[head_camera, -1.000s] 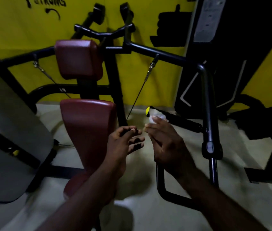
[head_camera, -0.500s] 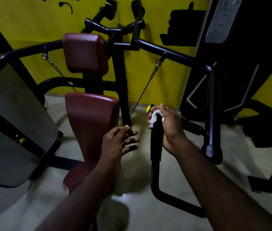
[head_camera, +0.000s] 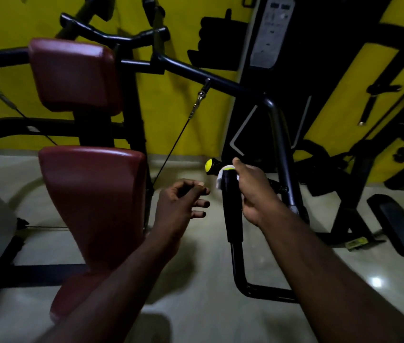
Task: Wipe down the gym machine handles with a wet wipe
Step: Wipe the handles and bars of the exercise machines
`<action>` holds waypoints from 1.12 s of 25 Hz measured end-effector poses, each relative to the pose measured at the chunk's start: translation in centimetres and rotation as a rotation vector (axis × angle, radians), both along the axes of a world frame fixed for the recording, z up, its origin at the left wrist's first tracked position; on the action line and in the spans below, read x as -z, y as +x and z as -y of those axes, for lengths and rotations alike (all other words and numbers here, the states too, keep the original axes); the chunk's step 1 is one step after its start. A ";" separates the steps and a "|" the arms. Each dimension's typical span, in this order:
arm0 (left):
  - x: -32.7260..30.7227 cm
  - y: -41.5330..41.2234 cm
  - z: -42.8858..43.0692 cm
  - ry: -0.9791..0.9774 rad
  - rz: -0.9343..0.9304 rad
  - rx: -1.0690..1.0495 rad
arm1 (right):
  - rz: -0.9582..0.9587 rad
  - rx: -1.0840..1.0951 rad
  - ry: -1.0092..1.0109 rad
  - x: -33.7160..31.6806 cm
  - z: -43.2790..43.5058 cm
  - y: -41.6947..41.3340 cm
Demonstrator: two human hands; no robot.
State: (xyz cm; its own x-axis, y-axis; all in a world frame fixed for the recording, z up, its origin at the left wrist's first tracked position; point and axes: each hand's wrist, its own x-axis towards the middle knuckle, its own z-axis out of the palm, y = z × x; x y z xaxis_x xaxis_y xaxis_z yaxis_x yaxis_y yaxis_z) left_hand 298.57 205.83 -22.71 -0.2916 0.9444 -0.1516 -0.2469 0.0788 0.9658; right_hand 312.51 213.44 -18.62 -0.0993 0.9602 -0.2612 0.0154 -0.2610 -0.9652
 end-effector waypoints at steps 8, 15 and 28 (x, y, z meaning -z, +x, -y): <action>0.6 -2.1 -1.6 -0.005 0.041 0.135 | 0.285 0.318 0.212 4.0 9.5 0.7; 0.1 -1.4 -2.1 0.008 0.087 0.115 | 0.577 0.069 0.327 1.4 3.8 -1.4; 2.5 -0.1 -2.2 -0.027 0.099 -0.041 | 0.829 0.267 0.214 6.1 11.9 -0.5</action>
